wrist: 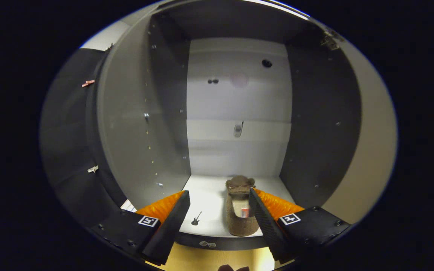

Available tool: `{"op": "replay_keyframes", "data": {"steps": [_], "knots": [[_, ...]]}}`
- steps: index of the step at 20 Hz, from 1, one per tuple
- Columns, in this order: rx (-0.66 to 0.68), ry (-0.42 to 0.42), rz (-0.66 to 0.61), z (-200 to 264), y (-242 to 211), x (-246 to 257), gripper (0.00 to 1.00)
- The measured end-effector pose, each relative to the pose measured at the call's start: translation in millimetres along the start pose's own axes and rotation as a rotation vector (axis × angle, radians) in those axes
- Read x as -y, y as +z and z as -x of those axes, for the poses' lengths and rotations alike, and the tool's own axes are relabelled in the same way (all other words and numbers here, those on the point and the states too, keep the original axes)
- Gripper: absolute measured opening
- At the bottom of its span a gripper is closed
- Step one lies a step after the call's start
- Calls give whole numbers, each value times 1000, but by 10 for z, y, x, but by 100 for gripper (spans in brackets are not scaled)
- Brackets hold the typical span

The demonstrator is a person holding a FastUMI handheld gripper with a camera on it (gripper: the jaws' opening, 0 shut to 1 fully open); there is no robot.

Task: Open the shoe cabinet door, grab the shoes and put them into the shoe cabinet, then close the shoe cabinet door.

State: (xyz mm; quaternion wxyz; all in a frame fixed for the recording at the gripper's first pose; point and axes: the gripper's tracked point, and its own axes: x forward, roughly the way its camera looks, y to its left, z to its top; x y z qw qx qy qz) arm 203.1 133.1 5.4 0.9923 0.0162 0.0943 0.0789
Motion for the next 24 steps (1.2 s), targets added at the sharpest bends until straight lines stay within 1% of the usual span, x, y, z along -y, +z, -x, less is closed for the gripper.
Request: {"op": "replay_keyframes", "data": {"steps": [2, 6, 12, 15, 20, 22, 24], "knots": [[56, -12, -17, 296, 123, 57, 100], [124, -28, 19, 919, 204, 191, 100], [186, -44, -9, 1833, 140, 429, 99], [199, -47, 40, 2254, 77, 541, 99], [169, 6, 33, 2979, -134, 649, 99], [156, 27, 36, 3195, -226, 721, 98], [149, 57, 13, 3403, -285, 803, 98]]}}
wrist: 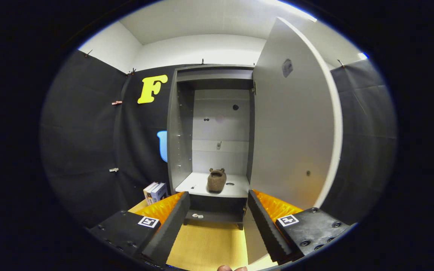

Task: Open the shoe cabinet door, grab the shoes and put them into the shoe cabinet, then close the shoe cabinet door.

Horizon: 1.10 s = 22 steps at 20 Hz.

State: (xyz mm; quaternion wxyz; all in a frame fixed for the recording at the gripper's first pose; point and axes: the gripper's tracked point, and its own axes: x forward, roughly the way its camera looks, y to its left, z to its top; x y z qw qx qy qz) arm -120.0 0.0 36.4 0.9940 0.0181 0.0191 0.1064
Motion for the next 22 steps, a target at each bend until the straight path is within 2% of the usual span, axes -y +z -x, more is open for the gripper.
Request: {"op": "replay_keyframes", "data": {"steps": [5, 9, 14, 18, 22], "knots": [[-5, -9, 19, 410, -81, 427, 98], [-10, -61, 18, 545, -85, 898, 98], [-26, -142, -63, 463, -49, 1570, 98], [-25, -198, -93, 218, -103, 2057, 98], [-48, -206, -106, -45, -206, 2276, 98]]}}
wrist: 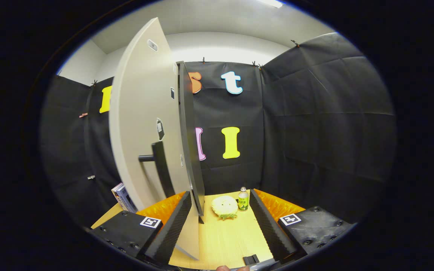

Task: Open the shoe cabinet door, grab the shoes and put them into the shoe cabinet, then close the shoe cabinet door.

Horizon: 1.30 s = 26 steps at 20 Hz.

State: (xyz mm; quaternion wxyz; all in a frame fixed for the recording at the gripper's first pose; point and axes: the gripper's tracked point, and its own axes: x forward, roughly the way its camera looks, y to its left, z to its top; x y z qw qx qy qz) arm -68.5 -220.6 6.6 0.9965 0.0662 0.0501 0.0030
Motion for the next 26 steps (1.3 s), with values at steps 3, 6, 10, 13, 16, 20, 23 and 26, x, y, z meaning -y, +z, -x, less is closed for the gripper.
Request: {"op": "replay_keyframes", "data": {"steps": [3, 6, 10, 13, 16, 20, 23, 26], "knots": [[-11, 15, 26, -31, -60, 5, 98], [-6, 40, 71, -99, -54, -162, 98], [-8, 43, 43, -154, -136, -324, 97], [-5, 51, 30, -87, -177, -576, 98], [9, 26, 64, -54, -203, -817, 98], [10, 23, 52, -28, -295, -1250, 98], [9, 42, 41, -61, -347, -1516, 98], [-2, 67, 31, -114, -399, -1760, 98]]}}
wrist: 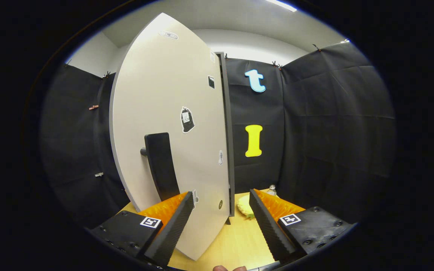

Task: Open the shoe cabinet door, grab the shoes and put them into the shoe cabinet, then close the shoe cabinet door.

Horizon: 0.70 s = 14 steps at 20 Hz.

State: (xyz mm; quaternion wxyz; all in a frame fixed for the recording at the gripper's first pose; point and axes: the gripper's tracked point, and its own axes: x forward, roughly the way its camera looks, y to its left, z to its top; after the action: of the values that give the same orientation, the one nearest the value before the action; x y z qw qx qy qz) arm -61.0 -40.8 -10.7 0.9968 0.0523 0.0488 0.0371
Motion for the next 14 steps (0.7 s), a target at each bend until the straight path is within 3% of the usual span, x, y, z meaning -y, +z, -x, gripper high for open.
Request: {"op": "replay_keyframes", "data": {"steps": [14], "knots": [[7, 114, 7, -536, -24, -1265, 98]]}}
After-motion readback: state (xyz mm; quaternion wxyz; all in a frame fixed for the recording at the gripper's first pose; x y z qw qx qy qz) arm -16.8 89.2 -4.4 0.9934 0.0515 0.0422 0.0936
